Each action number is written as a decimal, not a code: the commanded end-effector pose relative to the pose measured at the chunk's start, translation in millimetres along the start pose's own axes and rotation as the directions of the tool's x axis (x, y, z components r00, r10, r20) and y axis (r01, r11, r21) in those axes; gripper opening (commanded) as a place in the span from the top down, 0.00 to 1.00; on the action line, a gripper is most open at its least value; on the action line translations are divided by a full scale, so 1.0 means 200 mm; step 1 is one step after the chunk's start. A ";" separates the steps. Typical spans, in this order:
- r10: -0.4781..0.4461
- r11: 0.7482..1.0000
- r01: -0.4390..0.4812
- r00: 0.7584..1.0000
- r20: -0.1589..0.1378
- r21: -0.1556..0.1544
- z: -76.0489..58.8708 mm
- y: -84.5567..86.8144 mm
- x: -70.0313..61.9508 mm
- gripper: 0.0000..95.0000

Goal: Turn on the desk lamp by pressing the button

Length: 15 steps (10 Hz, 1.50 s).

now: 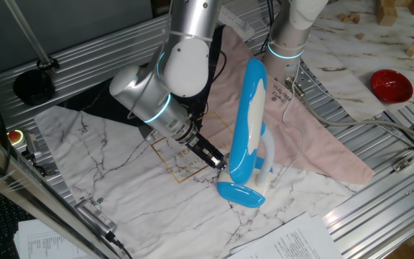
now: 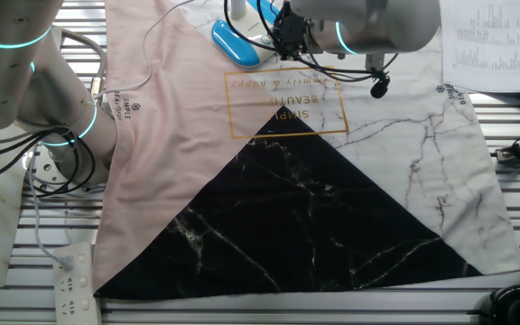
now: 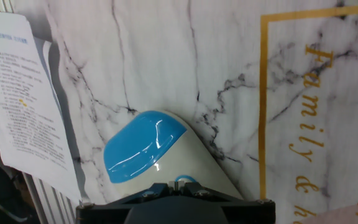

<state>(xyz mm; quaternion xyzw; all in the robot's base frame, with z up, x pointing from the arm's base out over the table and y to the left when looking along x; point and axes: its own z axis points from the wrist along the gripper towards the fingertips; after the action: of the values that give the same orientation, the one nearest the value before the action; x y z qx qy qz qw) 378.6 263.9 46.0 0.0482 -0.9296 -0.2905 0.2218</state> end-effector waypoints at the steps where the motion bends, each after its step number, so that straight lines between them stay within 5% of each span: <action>1: 0.000 1.000 0.000 1.000 0.000 -0.001 0.03 0.00 0.00 1.00; 6: -0.002 1.000 0.002 1.000 0.002 -0.004 0.05 -0.01 -0.01 1.00; 8: -0.003 0.999 0.003 1.000 -0.004 -0.036 0.01 0.02 0.01 1.00; 15: -0.006 1.000 0.006 1.000 -0.010 -0.029 -0.04 0.04 0.03 1.00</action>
<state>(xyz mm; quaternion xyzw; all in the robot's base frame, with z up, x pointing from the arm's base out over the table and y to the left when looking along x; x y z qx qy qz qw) 377.7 265.0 59.7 0.0503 -0.9236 -0.3052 0.2266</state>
